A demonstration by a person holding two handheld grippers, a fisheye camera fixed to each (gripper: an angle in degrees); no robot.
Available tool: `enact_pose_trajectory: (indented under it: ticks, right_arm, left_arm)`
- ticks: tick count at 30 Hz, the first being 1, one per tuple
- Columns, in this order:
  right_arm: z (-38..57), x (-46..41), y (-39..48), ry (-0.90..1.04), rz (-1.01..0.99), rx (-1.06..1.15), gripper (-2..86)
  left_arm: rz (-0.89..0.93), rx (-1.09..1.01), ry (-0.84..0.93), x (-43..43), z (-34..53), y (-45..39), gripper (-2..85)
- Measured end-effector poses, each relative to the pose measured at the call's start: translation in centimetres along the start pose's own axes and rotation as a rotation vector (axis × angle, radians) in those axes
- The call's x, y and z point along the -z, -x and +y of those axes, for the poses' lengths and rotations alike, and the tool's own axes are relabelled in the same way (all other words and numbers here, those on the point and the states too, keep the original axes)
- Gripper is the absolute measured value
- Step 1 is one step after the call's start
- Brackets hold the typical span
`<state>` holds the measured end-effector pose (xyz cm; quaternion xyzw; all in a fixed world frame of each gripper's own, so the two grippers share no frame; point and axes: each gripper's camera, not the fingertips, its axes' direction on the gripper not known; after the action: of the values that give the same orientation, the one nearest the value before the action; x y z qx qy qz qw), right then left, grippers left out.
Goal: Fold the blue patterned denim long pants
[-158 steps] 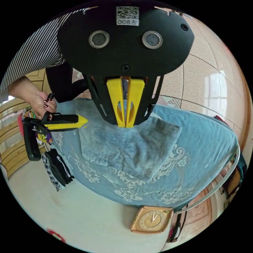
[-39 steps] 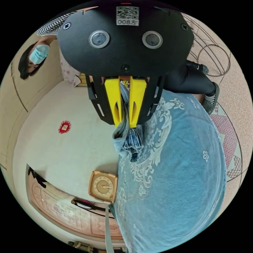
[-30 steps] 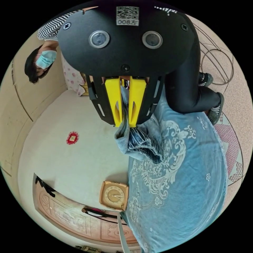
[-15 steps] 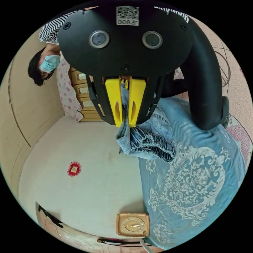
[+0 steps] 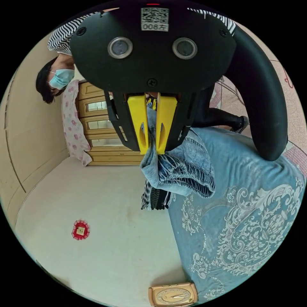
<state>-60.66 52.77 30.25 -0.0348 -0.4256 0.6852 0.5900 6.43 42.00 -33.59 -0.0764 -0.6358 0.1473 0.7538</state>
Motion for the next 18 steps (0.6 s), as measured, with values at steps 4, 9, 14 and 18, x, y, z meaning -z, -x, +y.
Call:
enact_pose_trajectory:
  ticks: [4,9,14,18]
  right_arm:
    - [-3.0,3.1,0.4,-0.022,-0.036,-0.001,2.6]
    - [-8.3,6.1,1.7,-0.034,-0.059,0.01,2.5]
    - [-17.0,9.7,4.4,-0.062,-0.038,0.066,2.2]
    - [-23.9,12.0,6.8,-0.106,0.008,0.102,1.9]
  left_arm:
    - [-0.013,0.004,0.017,-4.6,-5.5,-2.5,3.7]
    - [-0.015,-0.016,0.04,-11.0,-13.8,-5.8,3.7]
    - [0.008,-0.063,0.102,-19.6,-24.7,-9.5,3.7]
    - [0.077,-0.107,0.164,-28.9,-36.0,-12.9,3.5]
